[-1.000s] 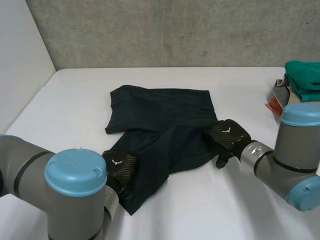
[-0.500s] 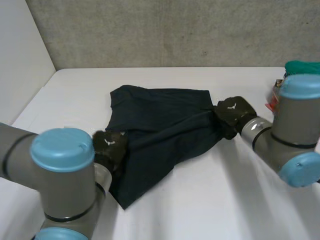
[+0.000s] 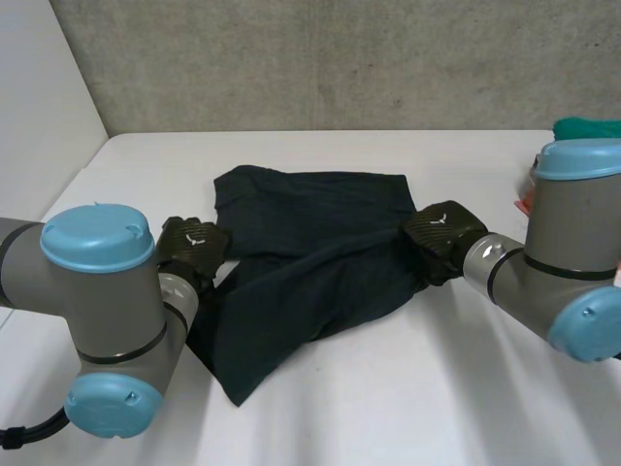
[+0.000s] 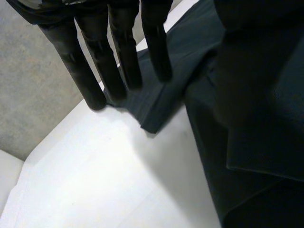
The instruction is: Fold the laundry.
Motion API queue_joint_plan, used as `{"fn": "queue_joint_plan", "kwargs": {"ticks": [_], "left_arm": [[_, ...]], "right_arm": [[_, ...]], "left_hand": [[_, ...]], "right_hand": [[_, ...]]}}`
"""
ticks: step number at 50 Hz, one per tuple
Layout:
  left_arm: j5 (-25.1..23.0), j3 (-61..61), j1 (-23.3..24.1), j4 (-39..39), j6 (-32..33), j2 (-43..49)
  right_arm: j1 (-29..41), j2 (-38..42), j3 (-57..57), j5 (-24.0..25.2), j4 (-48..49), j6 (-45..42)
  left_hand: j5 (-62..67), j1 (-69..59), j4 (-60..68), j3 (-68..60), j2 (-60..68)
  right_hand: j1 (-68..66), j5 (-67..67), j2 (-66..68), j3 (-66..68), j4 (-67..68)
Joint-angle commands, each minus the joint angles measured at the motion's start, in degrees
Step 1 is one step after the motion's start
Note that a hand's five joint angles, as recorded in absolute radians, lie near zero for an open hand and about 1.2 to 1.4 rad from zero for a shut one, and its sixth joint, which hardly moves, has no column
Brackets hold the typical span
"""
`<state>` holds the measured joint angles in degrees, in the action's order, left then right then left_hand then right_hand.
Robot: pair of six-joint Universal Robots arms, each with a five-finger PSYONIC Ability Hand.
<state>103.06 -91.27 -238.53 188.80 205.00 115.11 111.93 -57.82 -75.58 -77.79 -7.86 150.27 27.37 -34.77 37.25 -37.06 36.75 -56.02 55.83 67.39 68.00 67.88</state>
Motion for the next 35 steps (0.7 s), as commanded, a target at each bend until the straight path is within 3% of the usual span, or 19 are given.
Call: {"fn": "queue_joint_plan", "kwargs": {"ticks": [1,5,11,15,31,35], "left_arm": [[-0.5,-6.2,2.5,-1.9,-5.8,-11.6],[-0.8,-9.6,4.8,-5.7,-12.2,-16.9],[-1.1,-11.9,8.3,-12.4,-18.9,-17.2],[-1.0,-12.5,9.0,-12.8,-19.6,-13.8],[-0.6,-9.0,9.6,-9.2,-19.3,-4.0],[-0.6,-8.1,9.6,-7.8,-19.1,-2.5]], "right_arm": [[1.3,3.0,2.5,-6.3,0.5,0.6],[1.4,2.8,2.5,-6.1,0.5,0.7],[1.2,2.4,2.2,-6.1,0.6,0.9],[1.3,2.4,1.8,-6.1,0.6,0.9],[1.0,2.3,-1.1,-6.1,1.4,0.9],[0.9,2.2,-1.8,-6.1,1.6,0.9]], "left_hand": [[-13.7,11.1,-13.6,13.4,-13.1],[-13.2,10.6,-13.1,12.9,-12.6],[-9.3,6.7,-9.2,9.0,-8.7],[-3.8,1.2,-3.7,3.5,-3.2],[-3.8,1.2,-3.7,3.5,-3.2],[14.5,-17.1,14.6,-14.8,15.1]], "right_hand": [[-24.0,14.2,12.6,12.0,12.1],[-24.0,14.2,12.6,12.0,12.1],[-24.0,14.2,12.6,12.0,12.1],[-24.0,14.2,12.6,12.0,12.1],[-24.0,14.2,12.6,12.0,12.1],[-24.0,14.2,12.6,12.0,12.1]]}}
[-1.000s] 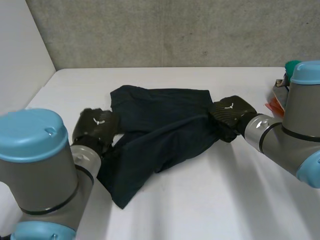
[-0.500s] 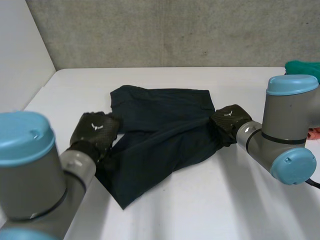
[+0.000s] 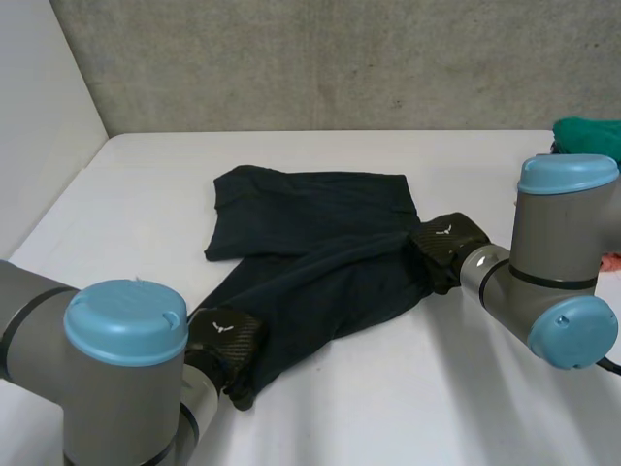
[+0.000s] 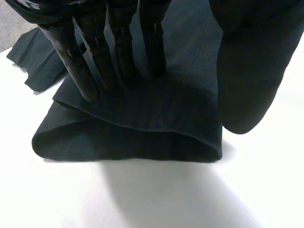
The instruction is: Fold the laundry.
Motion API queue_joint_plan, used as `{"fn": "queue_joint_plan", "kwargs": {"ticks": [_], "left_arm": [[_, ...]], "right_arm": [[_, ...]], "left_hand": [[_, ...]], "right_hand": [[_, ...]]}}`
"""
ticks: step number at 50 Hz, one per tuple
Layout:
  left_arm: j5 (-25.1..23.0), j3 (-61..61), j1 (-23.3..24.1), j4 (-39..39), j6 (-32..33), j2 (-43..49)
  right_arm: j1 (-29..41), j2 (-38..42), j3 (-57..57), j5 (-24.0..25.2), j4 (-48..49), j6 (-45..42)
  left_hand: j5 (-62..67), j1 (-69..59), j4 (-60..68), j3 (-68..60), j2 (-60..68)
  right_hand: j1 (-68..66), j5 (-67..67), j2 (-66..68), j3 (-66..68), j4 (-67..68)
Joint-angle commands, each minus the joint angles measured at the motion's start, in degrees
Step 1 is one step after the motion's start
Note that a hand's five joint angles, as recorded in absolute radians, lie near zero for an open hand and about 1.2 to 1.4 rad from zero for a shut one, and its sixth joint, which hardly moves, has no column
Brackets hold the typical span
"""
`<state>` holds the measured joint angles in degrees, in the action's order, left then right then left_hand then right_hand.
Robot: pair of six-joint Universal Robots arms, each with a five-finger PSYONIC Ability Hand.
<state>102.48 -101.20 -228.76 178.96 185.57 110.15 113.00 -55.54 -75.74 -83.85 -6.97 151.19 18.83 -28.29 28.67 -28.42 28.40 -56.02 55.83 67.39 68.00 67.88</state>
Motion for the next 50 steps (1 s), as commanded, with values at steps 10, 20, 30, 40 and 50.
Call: {"fn": "queue_joint_plan", "kwargs": {"ticks": [10,20,30,40,50], "left_arm": [[1.7,4.0,-0.3,3.0,3.9,5.5],[2.6,5.2,-0.3,-2.4,14.4,-9.3],[2.4,6.1,-4.3,-2.2,18.2,-10.4],[2.2,9.5,-8.8,0.9,18.1,-1.8],[2.3,14.2,-9.2,0.8,18.3,2.2]], "right_arm": [[-0.2,-3.2,-2.6,0.4,-0.9,-1.9],[-1.5,-12.8,-1.2,3.8,-18.5,-15.0],[-2.5,-12.5,0.2,7.3,-16.8,-12.9],[-3.7,-6.4,-0.1,7.7,-14.5,-8.7],[-3.5,-7.0,-0.1,7.0,-15.6,-9.8]], "left_hand": [[51.2,-51.7,51.3,-51.6,51.6],[51.2,-51.7,51.3,-51.6,51.6],[51.2,-51.7,51.3,-51.6,51.6],[51.2,-51.7,51.3,-51.6,51.6],[51.2,-51.7,51.3,-51.6,51.6]], "right_hand": [[-24.0,14.2,12.6,12.0,12.1],[-24.0,14.2,12.6,12.0,12.1],[-24.0,14.2,12.6,12.0,12.1],[9.4,-19.2,-20.8,-21.4,-21.3],[28.1,-37.9,-39.5,-40.1,-40.0]]}}
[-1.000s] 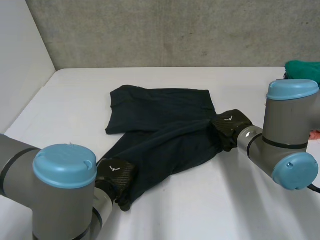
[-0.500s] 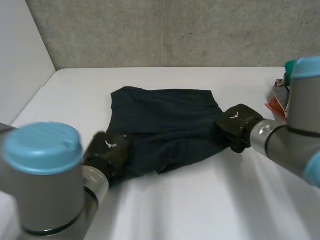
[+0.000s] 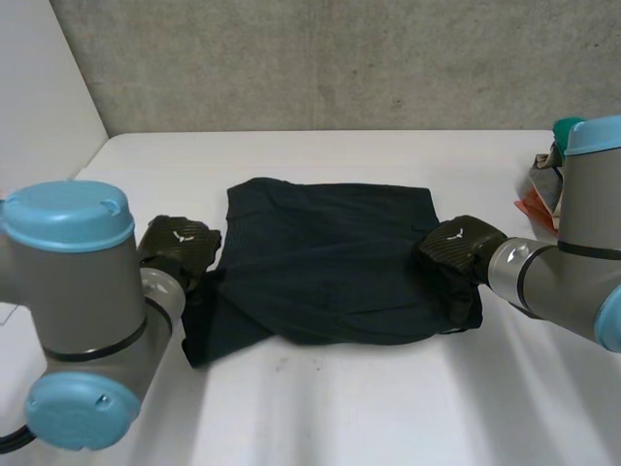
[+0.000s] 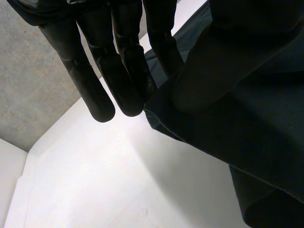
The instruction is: Fold the laundry.
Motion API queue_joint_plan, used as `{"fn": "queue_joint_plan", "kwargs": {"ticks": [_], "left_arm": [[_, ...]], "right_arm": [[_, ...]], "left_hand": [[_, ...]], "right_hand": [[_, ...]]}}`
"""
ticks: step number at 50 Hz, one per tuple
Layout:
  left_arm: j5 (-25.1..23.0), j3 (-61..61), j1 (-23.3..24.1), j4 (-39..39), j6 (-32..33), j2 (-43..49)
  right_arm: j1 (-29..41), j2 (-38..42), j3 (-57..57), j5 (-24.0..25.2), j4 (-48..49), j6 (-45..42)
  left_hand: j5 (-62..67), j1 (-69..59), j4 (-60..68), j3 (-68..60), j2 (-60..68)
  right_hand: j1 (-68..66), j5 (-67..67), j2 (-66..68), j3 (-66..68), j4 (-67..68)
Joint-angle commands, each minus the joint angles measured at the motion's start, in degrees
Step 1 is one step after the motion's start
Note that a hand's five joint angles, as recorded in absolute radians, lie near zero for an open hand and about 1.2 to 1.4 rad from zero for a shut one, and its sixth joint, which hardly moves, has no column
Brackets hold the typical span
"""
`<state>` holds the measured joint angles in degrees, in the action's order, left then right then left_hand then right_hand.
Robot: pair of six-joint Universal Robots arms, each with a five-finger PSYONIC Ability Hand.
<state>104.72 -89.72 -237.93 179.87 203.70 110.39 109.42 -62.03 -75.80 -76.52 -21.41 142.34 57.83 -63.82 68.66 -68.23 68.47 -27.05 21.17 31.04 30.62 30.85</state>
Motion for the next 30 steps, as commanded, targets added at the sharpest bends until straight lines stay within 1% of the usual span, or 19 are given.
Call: {"fn": "queue_joint_plan", "kwargs": {"ticks": [1,9,15,17,19,20,21,27,30], "left_arm": [[0.0,2.9,0.0,-0.1,0.2,1.9],[0.0,4.0,-0.2,-0.2,0.3,2.4],[0.0,4.3,-0.3,-0.2,0.2,2.8],[0.0,4.5,-0.3,-0.2,0.2,3.0],[0.0,4.5,-0.3,-0.4,0.1,3.0],[0.0,4.6,-0.2,-0.5,0.1,3.0],[0.0,4.6,-0.2,-0.7,0.0,2.9],[0.0,3.7,0.8,-1.7,0.2,1.6],[0.0,2.5,1.4,-5.5,0.3,-2.9]], "right_arm": [[0.0,-0.6,0.0,-0.3,-1.4,-1.0],[0.1,-0.5,-2.6,0.2,-0.4,-1.0],[0.4,2.9,-6.0,-0.6,7.9,-1.1],[0.4,3.7,-6.4,-0.5,10.7,-0.8],[0.4,4.0,-6.3,-0.5,11.7,-0.8],[0.5,4.5,-5.9,-1.1,11.9,-0.8],[0.5,4.7,-5.7,-1.3,11.9,-0.8],[-0.2,1.9,-4.9,-3.5,11.7,0.1],[-0.3,-5.4,-4.7,-4.2,11.0,-0.3]], "left_hand": [[12.2,-16.2,11.3,-11.8,11.5],[12.2,-16.2,11.3,-11.8,11.5],[12.2,-16.2,11.3,-11.8,11.5],[12.2,-16.2,11.3,-11.8,11.5],[12.2,-16.2,11.3,-11.8,11.5],[12.2,-16.2,11.3,-11.8,11.5],[12.2,-16.2,11.3,-11.8,11.5],[12.2,-16.2,11.3,-11.8,11.5],[12.2,-16.2,11.3,-11.8,11.5]], "right_hand": [[-0.5,-3.6,-3.5,-3.0,-3.3],[-1.4,-2.8,-2.6,-2.2,-2.4],[-3.0,-1.1,-0.9,-0.5,-0.8],[-10.2,6.1,6.3,6.7,6.5],[-23.3,19.2,19.3,19.8,19.5],[-44.7,40.6,40.7,41.1,40.9],[-52.9,48.7,48.9,49.3,49.1],[-52.9,48.8,49.0,49.4,49.2],[-52.9,48.8,49.0,49.4,49.2]]}}
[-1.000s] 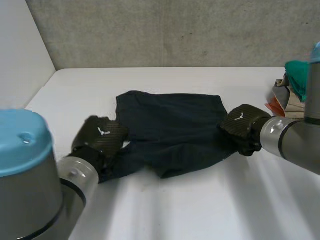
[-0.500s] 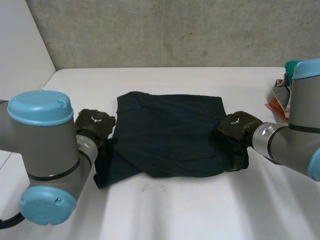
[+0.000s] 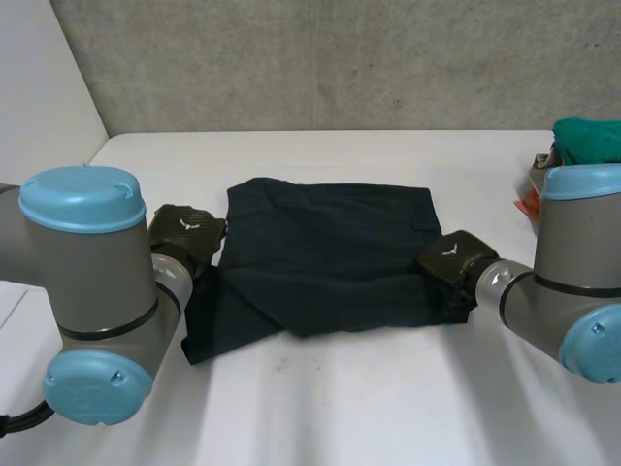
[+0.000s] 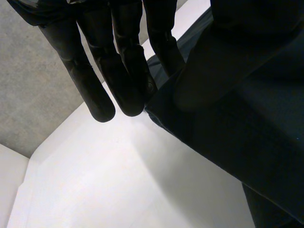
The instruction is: Fold the laundry.
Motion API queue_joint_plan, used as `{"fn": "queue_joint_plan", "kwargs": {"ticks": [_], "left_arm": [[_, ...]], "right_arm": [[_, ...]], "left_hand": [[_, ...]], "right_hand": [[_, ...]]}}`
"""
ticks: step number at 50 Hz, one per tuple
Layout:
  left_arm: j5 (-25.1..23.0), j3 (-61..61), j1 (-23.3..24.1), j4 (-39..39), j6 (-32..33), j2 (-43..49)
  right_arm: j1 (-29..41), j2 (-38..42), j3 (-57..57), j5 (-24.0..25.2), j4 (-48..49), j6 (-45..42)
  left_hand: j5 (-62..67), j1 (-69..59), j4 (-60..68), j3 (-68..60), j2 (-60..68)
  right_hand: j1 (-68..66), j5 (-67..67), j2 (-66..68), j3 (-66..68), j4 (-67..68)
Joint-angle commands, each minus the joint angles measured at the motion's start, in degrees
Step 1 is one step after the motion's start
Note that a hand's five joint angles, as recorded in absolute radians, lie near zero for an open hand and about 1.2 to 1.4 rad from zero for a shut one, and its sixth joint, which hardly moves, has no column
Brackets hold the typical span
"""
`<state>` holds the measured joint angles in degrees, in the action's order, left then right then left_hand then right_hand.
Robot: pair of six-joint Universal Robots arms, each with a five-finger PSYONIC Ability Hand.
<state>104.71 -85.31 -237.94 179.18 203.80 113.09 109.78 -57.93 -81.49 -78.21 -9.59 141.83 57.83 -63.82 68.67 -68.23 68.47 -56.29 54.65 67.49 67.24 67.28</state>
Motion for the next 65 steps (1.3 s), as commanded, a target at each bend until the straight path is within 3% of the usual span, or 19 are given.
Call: {"fn": "queue_joint_plan", "kwargs": {"ticks": [1,7,14,20,28,32,38,42,45,48,56,65], "left_arm": [[-0.1,-2.3,1.9,-6.3,0.2,-6.9],[-1.2,-3.1,5.9,-16.3,0.1,-17.5],[-1.5,-1.2,6.8,-17.8,1.2,-27.0],[-2.3,-0.9,6.3,-15.7,4.7,-26.1],[-2.3,-0.2,5.9,-9.0,6.6,-14.1],[-2.2,4.5,4.2,-2.4,7.4,-5.3],[-2.2,19.7,0.2,9.9,15.7,6.6],[-2.3,29.7,-0.2,23.0,20.7,9.3],[-3.5,36.1,-0.3,33.6,20.4,9.1],[-4.7,39.3,-0.1,39.0,19.4,8.8],[-4.4,38.1,0.2,36.8,12.9,4.3],[-3.7,15.9,-0.1,33.8,10.4,-1.2]], "right_arm": [[-0.8,-11.7,0.9,-2.5,-1.6,-0.1],[-3.0,-23.4,4.2,-1.2,-14.5,-2.3],[-3.8,-29.1,9.0,1.6,-19.7,-3.1],[-6.1,-29.7,9.1,2.0,-19.8,-3.1],[-6.2,-19.0,8.7,1.4,-19.5,-3.4],[-6.2,-12.8,11.3,1.1,-16.4,-2.7],[-6.0,-4.0,20.2,-1.1,-1.7,-1.0],[-4.4,-2.3,27.6,-5.5,12.4,2.7],[-3.3,-2.6,31.5,-7.4,25.2,5.6],[-2.9,-3.2,34.1,-7.5,33.6,7.4],[0.2,-3.9,38.8,-7.1,34.3,7.7],[0.3,-2.4,30.4,-5.0,26.7,7.6]], "left_hand": [[12.2,-16.2,11.3,-11.8,11.5],[12.2,-16.2,11.3,-11.8,11.5],[12.2,-16.2,11.3,-11.8,11.5],[12.2,-16.2,11.3,-11.8,11.5],[12.2,-16.2,11.3,-11.8,11.5],[12.2,-16.2,11.3,-11.8,11.5],[12.2,-16.2,11.3,-11.8,11.5],[12.2,-16.2,11.3,-11.8,11.5],[12.2,-16.2,11.3,-11.8,11.5],[12.2,-16.2,11.3,-11.8,11.5],[12.2,-16.2,11.3,-11.8,11.5],[12.2,-16.2,11.3,-11.8,11.5]], "right_hand": [[-23.7,15.4,12.5,12.8,12.7],[-23.7,15.4,12.5,12.8,12.7],[-23.7,15.4,12.5,12.8,12.7],[-23.7,15.4,12.5,12.8,12.7],[-23.7,15.4,12.5,12.8,12.7],[-23.7,15.4,12.5,12.8,12.7],[-23.7,15.4,12.5,12.8,12.7],[-23.7,15.4,12.5,12.8,12.7],[-23.7,15.4,12.5,12.8,12.7],[-23.7,15.4,12.5,12.8,12.7],[-23.7,15.4,12.5,12.8,12.7],[-23.7,15.4,12.5,12.8,12.7]]}}
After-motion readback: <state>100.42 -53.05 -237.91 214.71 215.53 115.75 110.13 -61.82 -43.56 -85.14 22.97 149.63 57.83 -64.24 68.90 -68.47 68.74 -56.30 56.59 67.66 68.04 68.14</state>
